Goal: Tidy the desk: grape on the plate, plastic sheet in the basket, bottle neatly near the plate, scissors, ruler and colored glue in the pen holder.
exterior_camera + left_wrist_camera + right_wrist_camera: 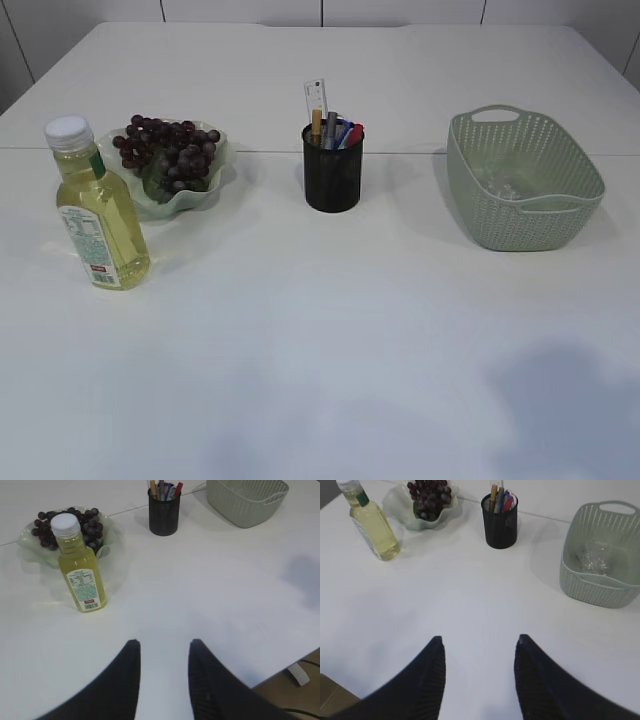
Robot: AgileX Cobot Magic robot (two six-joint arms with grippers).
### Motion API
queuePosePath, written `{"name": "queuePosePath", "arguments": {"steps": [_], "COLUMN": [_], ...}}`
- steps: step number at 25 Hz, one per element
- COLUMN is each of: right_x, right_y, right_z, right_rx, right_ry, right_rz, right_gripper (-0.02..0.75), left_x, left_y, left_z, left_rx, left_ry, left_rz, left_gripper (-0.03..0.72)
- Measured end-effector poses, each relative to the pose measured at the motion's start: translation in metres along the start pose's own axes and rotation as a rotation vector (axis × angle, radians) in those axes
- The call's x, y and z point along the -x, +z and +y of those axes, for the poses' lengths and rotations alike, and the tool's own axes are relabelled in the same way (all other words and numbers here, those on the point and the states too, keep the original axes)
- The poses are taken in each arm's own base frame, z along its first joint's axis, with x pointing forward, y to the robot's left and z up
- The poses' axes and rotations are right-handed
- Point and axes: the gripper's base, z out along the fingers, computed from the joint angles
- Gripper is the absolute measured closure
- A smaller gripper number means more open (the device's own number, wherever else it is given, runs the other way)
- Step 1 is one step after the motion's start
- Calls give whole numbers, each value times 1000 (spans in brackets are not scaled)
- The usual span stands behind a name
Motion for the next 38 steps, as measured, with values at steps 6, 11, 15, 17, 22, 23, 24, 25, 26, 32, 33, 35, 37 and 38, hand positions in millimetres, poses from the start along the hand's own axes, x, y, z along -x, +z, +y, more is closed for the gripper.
{"name": "queuePosePath", "arguments": {"steps": [6, 11, 15, 17, 22, 23, 24, 25, 26, 32, 33, 35, 37, 38], "right_x": [-66, -106, -117, -122, -136, -140, -142, -143, -143, -144, -144, -144, -144, -144], "right_y": [-55, -86, -87, -79, -53, -47, -44, -42, -42, -41, -41, -41, -41, -41], "right_z": [2, 2, -5, -7, -10, -10, -10, -11, -11, -11, -11, -11, -11, -11], "right_rx": [8, -9, -84, -100, -107, -107, -105, -105, -105, -105, -105, -105, -105, -105], "right_ry": [-18, -39, -63, -70, -86, -89, -92, -95, -97, -99, -99, -99, -99, -99], "right_rz": [-180, -257, -234, -190, -86, -64, -48, -41, -39, -35, -35, -35, -35, -35], "right_gripper": [370, 371, 371, 371, 371, 371, 371, 372, 372, 372, 372, 372, 372, 372], "left_x": [-48, -86, -98, -100, -100, -100, -100, -100, -100, -100, -100, -100, -100, -100], "left_y": [-16, -13, -4, -3, -3, -3, -3, -3, -3, -3, -3, -3, -3, -3], "left_z": [-8, -9, -8, -8, -8, -8, -8, -8, -8, -8, -8, -8, -8, -8], "left_rx": [-36, -36, -38, -38, -39, -39, -39, -37, -37, -37, -37, -37, -37, -37], "left_ry": [56, 69, 70, 74, 76, 76, 76, 76, 76, 78, 76, 74, 72, 70], "left_rz": [-101, -139, -74, -57, -55, -55, -55, -55, -55, -55, -55, -55, -55, -55], "left_gripper": [445, 445, 445, 445, 445, 445, 445, 445, 445, 446, 446, 446, 446, 446]}}
